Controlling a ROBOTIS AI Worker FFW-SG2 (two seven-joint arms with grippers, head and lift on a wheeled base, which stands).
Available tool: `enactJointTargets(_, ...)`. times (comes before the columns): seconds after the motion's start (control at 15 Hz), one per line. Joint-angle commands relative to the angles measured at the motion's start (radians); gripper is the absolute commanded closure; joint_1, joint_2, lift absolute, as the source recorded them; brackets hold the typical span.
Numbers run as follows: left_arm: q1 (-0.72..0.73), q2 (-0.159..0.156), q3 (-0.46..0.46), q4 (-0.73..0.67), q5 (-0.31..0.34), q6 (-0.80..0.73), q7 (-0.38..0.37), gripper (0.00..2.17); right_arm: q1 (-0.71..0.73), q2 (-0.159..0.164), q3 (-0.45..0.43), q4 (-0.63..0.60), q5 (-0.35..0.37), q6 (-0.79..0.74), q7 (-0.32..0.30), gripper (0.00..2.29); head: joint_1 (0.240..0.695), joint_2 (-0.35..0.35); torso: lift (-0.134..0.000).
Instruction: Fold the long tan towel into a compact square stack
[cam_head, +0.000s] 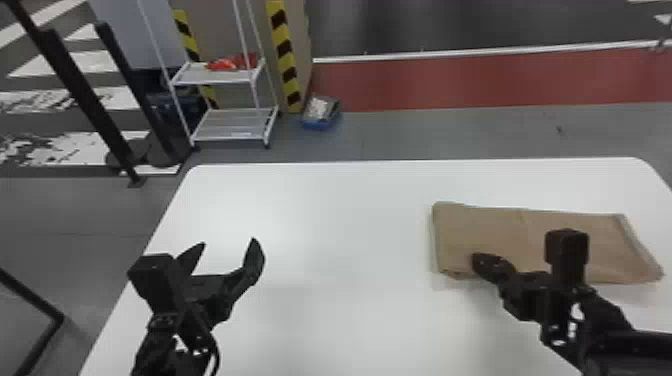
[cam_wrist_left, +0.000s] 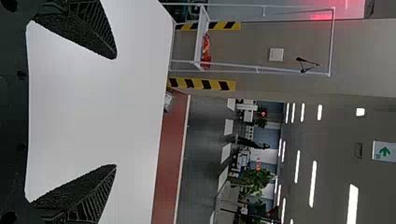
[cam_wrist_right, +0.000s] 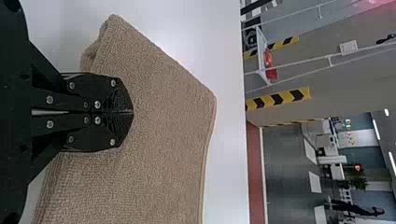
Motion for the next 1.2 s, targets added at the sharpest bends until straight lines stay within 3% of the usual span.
enactJointTargets(0.0, 0.0, 0.0, -0.001, 0.001, 0.0, 0.003, 0.0, 0.04, -0.007, 0.012, 0.043, 0.004, -0.008, 0.032, 0.0, 2.02, 0.695, 0.171, -0.057)
enactJointTargets(0.73, 0.014, 0.0, 0.002, 0.006, 0.0, -0.003, 0.009, 0.04, -0.058, 0.012, 0.266, 0.084, -0.047, 0.063, -0.026, 2.02, 0.695, 0.297, -0.057)
enactJointTargets(0.87, 0.009, 0.0, 0.002, 0.009, 0.0, -0.006, 0.011, 0.04, -0.047, 0.012, 0.296, 0.053, -0.11, 0.075, -0.026, 2.02, 0.695, 0.316, -0.057)
enactJointTargets(1.13, 0.009, 0.0, 0.004, 0.011, 0.0, -0.015, 0.011, 0.04, 0.013, 0.012, 0.278, -0.115, -0.151, 0.143, -0.024, 1.98, 0.695, 0.35, -0.057)
